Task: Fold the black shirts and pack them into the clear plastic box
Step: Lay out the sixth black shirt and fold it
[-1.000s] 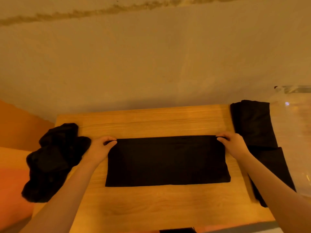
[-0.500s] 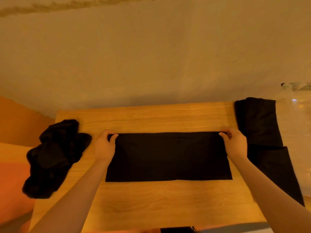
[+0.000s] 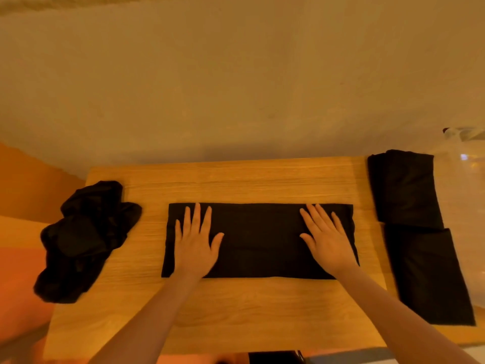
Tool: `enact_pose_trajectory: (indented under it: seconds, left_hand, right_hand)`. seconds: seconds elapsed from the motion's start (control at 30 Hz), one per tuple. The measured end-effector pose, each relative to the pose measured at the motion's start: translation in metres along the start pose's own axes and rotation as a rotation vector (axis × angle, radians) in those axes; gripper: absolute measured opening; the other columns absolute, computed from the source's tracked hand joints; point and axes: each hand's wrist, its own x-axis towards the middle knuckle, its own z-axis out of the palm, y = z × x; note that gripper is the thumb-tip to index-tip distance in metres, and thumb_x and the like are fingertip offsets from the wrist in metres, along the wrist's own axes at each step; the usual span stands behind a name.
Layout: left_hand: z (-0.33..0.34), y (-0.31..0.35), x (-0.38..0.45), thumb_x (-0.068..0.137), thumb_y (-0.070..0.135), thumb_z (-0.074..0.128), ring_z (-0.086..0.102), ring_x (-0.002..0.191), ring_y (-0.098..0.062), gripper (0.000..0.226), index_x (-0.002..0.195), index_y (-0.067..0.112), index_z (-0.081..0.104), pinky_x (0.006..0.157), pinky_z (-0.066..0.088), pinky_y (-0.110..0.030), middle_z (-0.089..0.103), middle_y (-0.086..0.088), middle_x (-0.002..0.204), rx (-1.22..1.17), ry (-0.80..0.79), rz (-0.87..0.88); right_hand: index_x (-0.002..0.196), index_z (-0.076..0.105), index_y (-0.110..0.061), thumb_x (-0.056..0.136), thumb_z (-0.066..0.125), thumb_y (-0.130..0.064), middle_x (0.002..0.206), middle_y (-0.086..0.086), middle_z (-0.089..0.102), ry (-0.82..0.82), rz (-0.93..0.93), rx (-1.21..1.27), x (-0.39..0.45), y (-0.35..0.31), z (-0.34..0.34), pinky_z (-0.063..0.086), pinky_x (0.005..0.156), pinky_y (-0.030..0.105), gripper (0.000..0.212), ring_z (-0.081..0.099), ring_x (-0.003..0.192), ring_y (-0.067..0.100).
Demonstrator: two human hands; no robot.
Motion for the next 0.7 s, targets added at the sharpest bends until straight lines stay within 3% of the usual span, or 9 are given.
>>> enact_pose_trajectory:
  seconds: [0.17,0.27,0.37,0.53,0.7]
  left_hand:
    - [-0.008,-0.019,0.029,0.082,0.059,-0.001,-0.014,0.139,-0.021,0.07,0.143,0.025,-0.005,0.113,-0.005,-0.042,-0.004,-0.004,0.155,0.036,-0.039,0.09]
    - [-0.02,-0.012,0.042,0.086,0.06,0.002,-0.019,0.138,-0.02,0.069,0.143,0.022,-0.008,0.114,-0.007,-0.043,-0.006,-0.007,0.157,0.074,-0.053,0.106]
    - [-0.028,0.028,0.027,0.094,0.052,0.018,-0.016,0.142,-0.027,0.068,0.145,0.015,-0.009,0.113,-0.008,-0.044,-0.014,-0.011,0.154,0.032,-0.003,0.028]
    - [-0.013,0.063,0.002,0.093,0.055,0.014,-0.018,0.141,-0.031,0.07,0.142,0.018,-0.018,0.114,-0.006,-0.05,-0.016,-0.014,0.154,-0.052,-0.106,-0.205]
    - [-0.014,0.049,0.033,0.094,0.054,0.019,-0.014,0.143,-0.028,0.067,0.147,0.023,-0.007,0.114,-0.005,-0.048,-0.01,-0.008,0.156,0.069,-0.064,0.065]
  right_hand:
    - [0.142,-0.004,-0.02,0.075,-0.028,-0.066,0.15,-0.007,-0.007,0.003,0.088,0.053,-0.013,0.025,0.005,-0.007,0.114,0.035,0.085,-0.01,0.141,0.01]
    - [0.143,0.006,-0.015,0.085,-0.019,-0.061,0.151,-0.002,0.003,0.043,0.106,-0.008,-0.014,0.023,0.0,-0.001,0.115,0.039,0.078,0.002,0.142,0.015]
    - [0.143,0.017,-0.015,0.093,-0.008,-0.054,0.151,0.003,0.02,0.064,0.04,-0.042,-0.003,0.022,-0.004,0.012,0.113,0.043,0.068,0.015,0.14,0.017]
    - [0.143,0.008,-0.019,0.086,-0.018,-0.06,0.153,-0.001,0.01,0.067,0.051,0.044,-0.005,0.032,0.009,0.004,0.113,0.038,0.075,0.003,0.141,0.014]
    - [0.144,0.018,-0.011,0.095,-0.004,-0.052,0.152,0.006,0.02,0.08,0.291,0.17,-0.061,0.004,0.026,0.015,0.111,0.044,0.067,0.017,0.139,0.021]
